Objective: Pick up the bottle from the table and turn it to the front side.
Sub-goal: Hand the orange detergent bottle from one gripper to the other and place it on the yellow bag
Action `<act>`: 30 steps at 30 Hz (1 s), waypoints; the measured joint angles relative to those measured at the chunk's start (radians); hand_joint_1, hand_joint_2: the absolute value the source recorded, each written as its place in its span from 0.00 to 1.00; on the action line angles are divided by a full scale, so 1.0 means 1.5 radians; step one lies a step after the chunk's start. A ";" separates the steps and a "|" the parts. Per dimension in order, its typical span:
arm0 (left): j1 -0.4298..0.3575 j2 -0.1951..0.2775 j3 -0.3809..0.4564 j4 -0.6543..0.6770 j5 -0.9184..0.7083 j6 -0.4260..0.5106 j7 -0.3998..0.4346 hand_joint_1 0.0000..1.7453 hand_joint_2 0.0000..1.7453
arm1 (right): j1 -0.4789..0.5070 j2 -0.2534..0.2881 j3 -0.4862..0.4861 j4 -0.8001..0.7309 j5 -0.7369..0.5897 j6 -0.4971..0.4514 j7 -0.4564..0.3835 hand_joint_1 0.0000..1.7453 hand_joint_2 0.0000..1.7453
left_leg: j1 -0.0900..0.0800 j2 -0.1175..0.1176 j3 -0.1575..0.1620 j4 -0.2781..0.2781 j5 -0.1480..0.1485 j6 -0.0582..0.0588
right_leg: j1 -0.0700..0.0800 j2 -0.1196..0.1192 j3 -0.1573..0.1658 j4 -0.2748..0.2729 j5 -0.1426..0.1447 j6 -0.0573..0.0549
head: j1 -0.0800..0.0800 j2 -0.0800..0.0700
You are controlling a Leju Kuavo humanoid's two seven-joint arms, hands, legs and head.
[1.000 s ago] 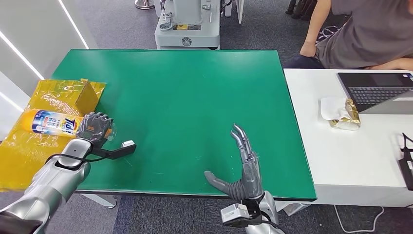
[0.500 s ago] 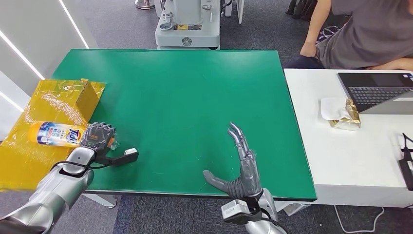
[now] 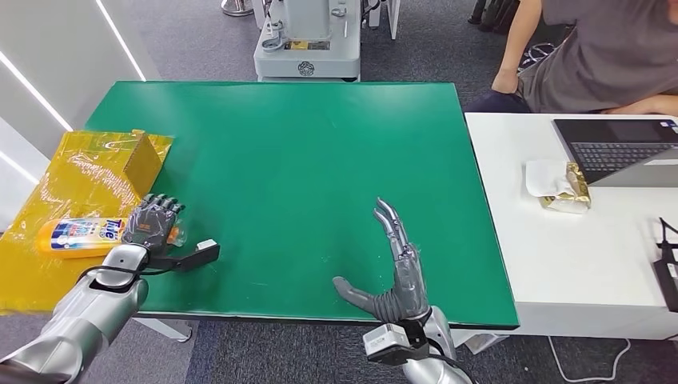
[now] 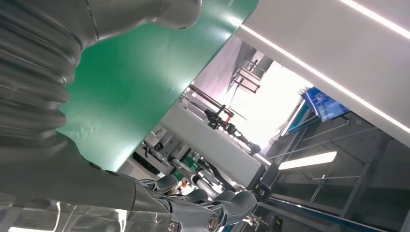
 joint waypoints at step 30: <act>0.115 -0.047 0.389 -0.239 0.028 0.213 -0.354 0.00 1.00 | -0.005 0.005 0.006 0.009 -0.016 -0.003 0.000 0.00 1.00 | 0.000 0.000 0.000 0.000 0.000 0.000 | 0.000 0.000 0.000 0.000 0.000 0.000 | 0.000 0.000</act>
